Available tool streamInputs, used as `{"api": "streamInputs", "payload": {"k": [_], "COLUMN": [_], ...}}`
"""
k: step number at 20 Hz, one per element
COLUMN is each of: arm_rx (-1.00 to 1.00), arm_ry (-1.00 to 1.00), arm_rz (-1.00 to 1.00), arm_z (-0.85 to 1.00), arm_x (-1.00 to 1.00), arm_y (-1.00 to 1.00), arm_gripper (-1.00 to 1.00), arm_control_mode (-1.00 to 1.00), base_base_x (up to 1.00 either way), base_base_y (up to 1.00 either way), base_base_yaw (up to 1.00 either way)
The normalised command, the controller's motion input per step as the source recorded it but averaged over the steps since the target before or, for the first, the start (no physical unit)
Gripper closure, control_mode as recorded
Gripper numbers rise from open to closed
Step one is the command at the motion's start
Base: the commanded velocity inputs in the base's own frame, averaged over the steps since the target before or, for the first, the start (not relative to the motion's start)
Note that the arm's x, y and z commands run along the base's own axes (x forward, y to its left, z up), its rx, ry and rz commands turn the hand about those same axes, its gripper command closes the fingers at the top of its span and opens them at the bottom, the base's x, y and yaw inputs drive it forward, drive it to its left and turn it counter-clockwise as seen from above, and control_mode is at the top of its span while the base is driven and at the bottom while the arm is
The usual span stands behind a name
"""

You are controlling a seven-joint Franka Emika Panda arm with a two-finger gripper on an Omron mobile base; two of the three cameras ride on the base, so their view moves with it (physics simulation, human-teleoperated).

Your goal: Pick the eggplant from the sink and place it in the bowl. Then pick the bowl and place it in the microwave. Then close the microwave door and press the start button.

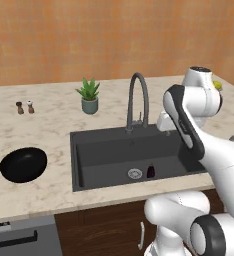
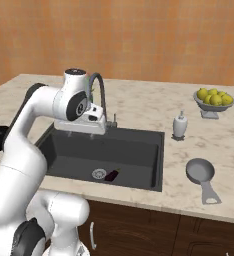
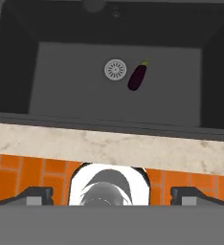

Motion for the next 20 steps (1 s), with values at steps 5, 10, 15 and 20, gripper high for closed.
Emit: {"api": "streamInputs", "payload": {"k": [5,10,15,20], "arm_rx": [0.13,0.2,0.07,0.0], "arm_ry": [0.07,0.01,0.01,-0.02], "arm_rz": [0.0,0.0,0.19,0.39], "arm_z": [-0.45,-0.5,-0.21,-0.09], "arm_x": [0.0,0.11,0.11,0.03], "arm_y": [-0.88,-0.61,-0.28,0.0], "arm_gripper": [-1.0,-1.0,-1.0,-1.0], "arm_control_mode": [-1.0,-1.0,-1.0,-1.0], "base_base_x": [0.0,0.0,0.0,0.0], "base_base_y": [0.0,0.0,0.0,0.0], "base_base_yaw": [0.0,0.0,0.0,0.0]}}
